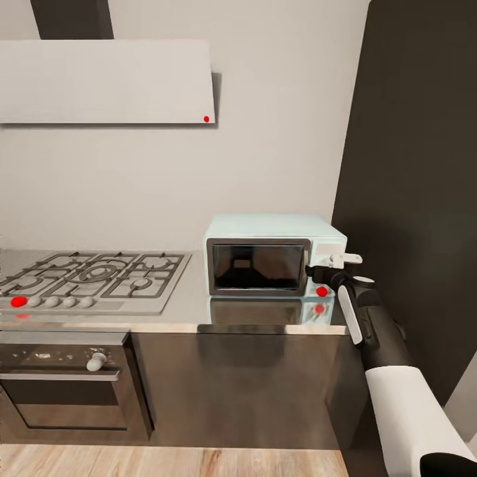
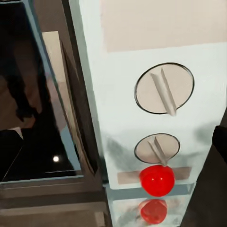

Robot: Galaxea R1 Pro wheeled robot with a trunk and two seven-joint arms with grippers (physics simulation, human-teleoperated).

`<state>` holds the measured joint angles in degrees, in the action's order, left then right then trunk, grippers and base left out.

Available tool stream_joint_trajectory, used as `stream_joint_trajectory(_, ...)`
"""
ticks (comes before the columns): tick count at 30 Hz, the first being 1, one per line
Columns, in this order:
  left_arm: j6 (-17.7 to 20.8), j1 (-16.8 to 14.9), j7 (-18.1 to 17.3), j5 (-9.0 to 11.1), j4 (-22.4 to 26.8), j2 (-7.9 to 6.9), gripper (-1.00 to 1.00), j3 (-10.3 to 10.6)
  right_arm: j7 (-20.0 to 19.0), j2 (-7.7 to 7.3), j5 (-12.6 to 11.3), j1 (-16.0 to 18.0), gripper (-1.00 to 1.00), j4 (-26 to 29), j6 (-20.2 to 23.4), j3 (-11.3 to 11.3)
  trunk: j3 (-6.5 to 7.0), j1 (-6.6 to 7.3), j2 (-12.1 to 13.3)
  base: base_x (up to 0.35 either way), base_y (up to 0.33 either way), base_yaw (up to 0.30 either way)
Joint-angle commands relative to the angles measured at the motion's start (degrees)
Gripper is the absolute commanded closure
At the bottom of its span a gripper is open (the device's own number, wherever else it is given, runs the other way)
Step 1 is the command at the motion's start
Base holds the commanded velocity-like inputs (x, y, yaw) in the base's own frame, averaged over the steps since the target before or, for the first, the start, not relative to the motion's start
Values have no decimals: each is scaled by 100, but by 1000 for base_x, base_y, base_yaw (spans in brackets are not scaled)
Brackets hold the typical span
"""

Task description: In the kitchen, take the popcorn bag from the countertop, put it into the microwave, and heat it until the popcorn is cooked so the cooked popcorn ends up inside the bag.

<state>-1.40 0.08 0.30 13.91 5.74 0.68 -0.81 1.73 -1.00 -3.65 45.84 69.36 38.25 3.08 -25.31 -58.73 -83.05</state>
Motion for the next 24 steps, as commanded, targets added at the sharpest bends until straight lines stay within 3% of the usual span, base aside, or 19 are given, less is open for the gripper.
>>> stream_joint_trajectory(1,-9,1,2,24,6,2,-100,-7,20,-8,-39,4,-100,7,25,0,-6,0,-3,0,163,0)
stream_joint_trajectory(3,-9,1,-2,20,5,2,-100,-7,20,-12,13,4,-100,7,28,0,-6,0,-3,0,74,0)
stream_joint_trajectory(8,-9,1,-4,16,4,2,-100,-1,13,17,404,4,-100,1,24,-5,-6,0,-3,0,14,0)
stream_joint_trajectory(17,-9,1,-4,15,0,2,-100,2,28,69,548,-95,-100,-10,24,-26,-6,0,-3,0,1,0)
stream_joint_trajectory(24,-9,1,-2,22,1,2,-100,1,32,73,586,-127,-100,-10,24,-26,-6,0,-3,0,140,0)
